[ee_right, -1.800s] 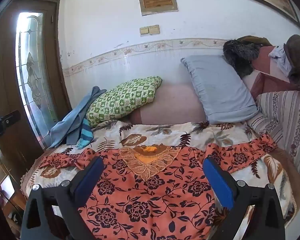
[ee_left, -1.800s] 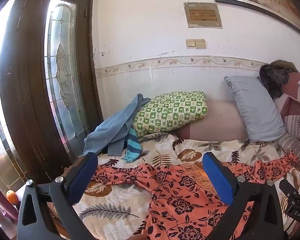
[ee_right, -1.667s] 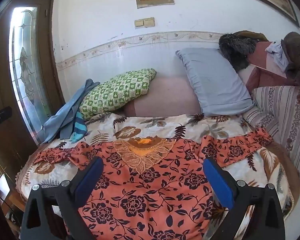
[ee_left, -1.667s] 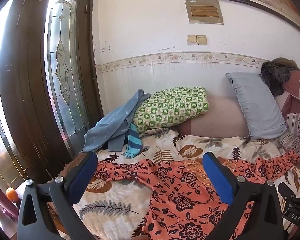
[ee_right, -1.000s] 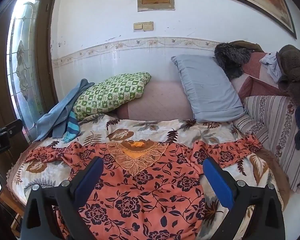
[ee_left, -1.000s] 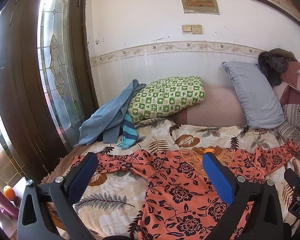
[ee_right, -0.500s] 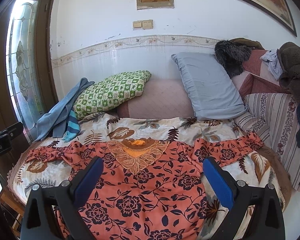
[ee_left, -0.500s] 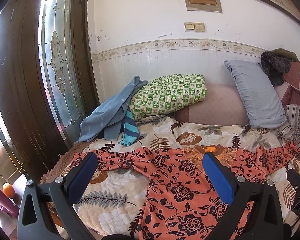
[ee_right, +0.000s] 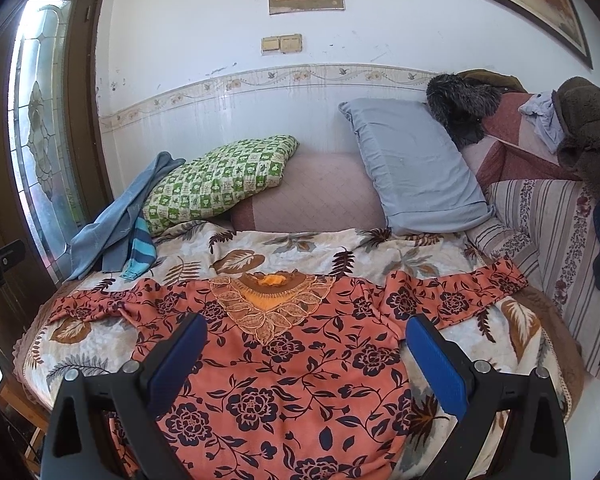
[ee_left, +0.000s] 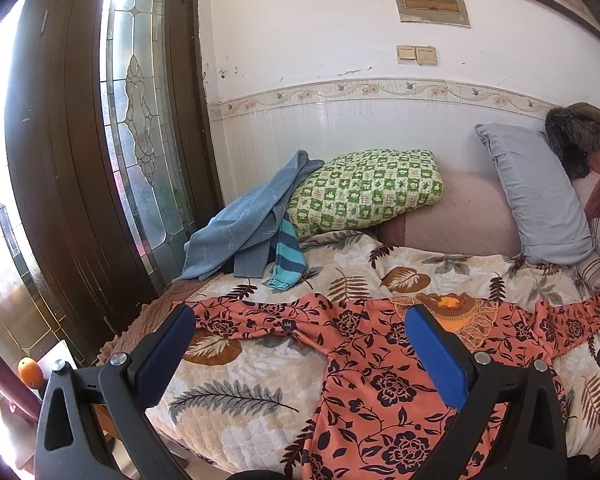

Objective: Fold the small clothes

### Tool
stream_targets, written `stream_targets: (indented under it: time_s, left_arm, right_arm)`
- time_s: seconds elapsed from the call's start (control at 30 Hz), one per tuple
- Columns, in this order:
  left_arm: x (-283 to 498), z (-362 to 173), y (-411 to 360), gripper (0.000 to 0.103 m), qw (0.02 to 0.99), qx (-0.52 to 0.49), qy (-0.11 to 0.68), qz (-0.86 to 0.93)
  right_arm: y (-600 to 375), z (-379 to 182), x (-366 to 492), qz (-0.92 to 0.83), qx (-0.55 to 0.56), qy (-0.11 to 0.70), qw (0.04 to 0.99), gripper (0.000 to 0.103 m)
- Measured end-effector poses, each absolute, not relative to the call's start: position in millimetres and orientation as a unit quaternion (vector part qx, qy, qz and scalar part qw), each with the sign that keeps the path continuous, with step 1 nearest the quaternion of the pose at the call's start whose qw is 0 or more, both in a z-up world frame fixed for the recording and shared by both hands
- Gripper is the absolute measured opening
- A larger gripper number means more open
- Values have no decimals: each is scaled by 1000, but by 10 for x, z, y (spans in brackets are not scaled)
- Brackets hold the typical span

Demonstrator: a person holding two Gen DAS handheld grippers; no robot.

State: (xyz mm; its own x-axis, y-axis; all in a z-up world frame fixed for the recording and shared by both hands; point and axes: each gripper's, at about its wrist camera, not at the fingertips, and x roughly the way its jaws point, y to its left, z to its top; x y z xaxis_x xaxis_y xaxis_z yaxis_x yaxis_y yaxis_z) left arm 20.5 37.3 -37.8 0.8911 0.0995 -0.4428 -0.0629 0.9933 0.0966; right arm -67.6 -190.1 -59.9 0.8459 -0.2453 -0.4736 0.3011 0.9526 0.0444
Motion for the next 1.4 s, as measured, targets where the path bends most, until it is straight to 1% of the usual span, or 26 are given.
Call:
stream_targets:
  time_s: [0.57, 1.0, 1.4]
  left_arm:
    - [218, -385, 510, 103, 971, 32, 230, 53]
    - [103, -619, -109, 103, 961, 82, 264, -34]
    - [96, -639, -195, 103, 958, 92, 268, -39]
  right_arm:
    - [-1853, -606, -628, -136, 52, 241, 959, 101]
    - [-1961, -710, -571, -167, 52, 275, 945, 101]
    - [-1938, -696, -563, -170, 46, 277, 945, 101]
